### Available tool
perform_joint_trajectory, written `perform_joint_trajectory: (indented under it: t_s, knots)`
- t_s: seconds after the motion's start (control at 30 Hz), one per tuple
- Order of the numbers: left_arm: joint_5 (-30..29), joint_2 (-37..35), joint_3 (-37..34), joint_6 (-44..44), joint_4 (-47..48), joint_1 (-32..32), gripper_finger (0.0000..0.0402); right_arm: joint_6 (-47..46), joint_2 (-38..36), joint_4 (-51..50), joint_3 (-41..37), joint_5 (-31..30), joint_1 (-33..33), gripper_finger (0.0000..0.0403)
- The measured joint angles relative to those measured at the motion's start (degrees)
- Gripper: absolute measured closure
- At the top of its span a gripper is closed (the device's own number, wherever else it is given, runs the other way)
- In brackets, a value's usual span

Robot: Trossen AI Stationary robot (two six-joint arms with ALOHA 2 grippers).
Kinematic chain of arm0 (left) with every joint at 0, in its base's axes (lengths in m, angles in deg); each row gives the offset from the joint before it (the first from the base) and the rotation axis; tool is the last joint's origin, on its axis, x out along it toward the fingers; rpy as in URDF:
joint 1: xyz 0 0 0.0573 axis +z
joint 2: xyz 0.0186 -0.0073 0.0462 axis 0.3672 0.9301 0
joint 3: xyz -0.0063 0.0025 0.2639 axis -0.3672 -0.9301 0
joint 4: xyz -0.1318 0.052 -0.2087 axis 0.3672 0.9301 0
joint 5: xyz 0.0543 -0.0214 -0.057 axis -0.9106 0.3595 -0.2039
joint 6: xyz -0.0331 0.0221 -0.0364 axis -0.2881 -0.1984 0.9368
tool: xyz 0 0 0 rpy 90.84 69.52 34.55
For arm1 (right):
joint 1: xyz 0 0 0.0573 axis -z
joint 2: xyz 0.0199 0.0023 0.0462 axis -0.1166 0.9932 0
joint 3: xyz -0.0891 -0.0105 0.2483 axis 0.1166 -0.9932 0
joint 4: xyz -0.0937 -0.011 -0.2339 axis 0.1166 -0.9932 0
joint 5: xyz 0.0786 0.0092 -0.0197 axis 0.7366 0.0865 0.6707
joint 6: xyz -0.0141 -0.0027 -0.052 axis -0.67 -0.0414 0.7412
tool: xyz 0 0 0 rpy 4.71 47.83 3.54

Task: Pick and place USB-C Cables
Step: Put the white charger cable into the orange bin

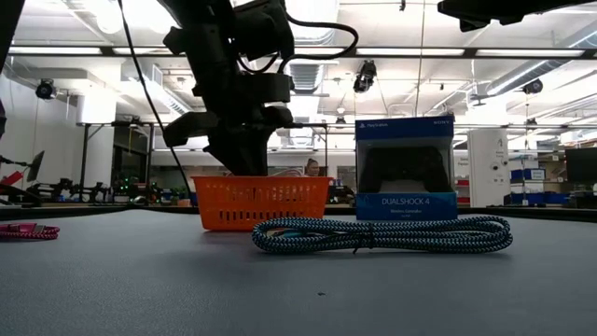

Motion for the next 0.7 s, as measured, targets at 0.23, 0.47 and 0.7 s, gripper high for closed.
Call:
perform_joint_trajectory:
  t_s: [0.23, 0.47, 0.7]
  knots:
    - [0.0, -0.5, 0.0, 0.0, 0.0, 0.0, 0.0342, 0.0, 0.0, 0.0, 0.0, 0.0, 0.0, 0.0365]
    - [0.0, -0.7, 0.0, 0.0, 0.0, 0.0, 0.0342, 0.0, 0.0, 0.0, 0.0, 0.0, 0.0, 0.0365]
    - [-0.1, -0.7, 0.0, 0.0, 0.0, 0.0, 0.0315, 0.0, 0.0, 0.0, 0.0, 0.0, 0.0, 0.0365]
